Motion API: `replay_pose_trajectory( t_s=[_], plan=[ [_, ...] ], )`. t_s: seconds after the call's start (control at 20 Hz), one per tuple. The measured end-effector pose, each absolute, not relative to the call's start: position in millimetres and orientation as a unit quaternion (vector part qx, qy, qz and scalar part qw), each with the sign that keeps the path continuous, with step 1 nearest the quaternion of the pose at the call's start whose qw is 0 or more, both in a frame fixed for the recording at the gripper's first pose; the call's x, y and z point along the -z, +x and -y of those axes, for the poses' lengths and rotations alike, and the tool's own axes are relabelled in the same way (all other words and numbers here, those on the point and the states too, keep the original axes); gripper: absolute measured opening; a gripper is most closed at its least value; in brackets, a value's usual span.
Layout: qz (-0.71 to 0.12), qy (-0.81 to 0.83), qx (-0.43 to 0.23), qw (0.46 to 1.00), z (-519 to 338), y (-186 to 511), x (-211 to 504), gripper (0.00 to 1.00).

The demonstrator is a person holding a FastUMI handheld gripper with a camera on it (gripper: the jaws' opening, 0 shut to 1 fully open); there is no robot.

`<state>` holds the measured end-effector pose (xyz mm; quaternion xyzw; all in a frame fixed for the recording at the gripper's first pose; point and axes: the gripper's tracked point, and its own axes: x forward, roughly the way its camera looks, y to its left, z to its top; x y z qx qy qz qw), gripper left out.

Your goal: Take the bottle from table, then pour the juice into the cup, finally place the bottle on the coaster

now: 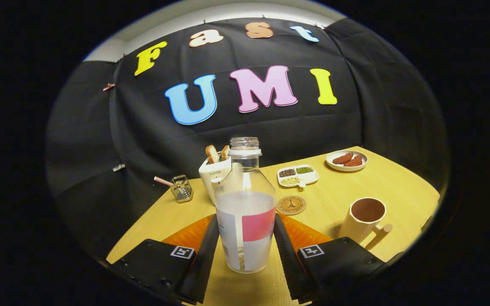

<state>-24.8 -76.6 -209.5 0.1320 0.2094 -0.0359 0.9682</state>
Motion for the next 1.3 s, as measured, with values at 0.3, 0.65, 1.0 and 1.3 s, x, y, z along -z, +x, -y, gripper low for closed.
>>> replay_pose_trajectory(
  t_s=[0.3, 0.65, 1.0, 1.3],
  plan=[
    [-0.188, 0.294, 0.071, 0.934, 110.7, -13.8, 205.4, 0.74],
    [-0.154, 0.460, 0.129, 0.865, 151.1, -15.9, 225.9, 0.74],
    [-0.138, 0.564, 0.153, 0.800, 155.9, -19.3, 239.6, 0.74],
    [-0.133, 0.622, 0.165, 0.754, 154.6, -19.5, 251.7, 0.74]
  ],
)
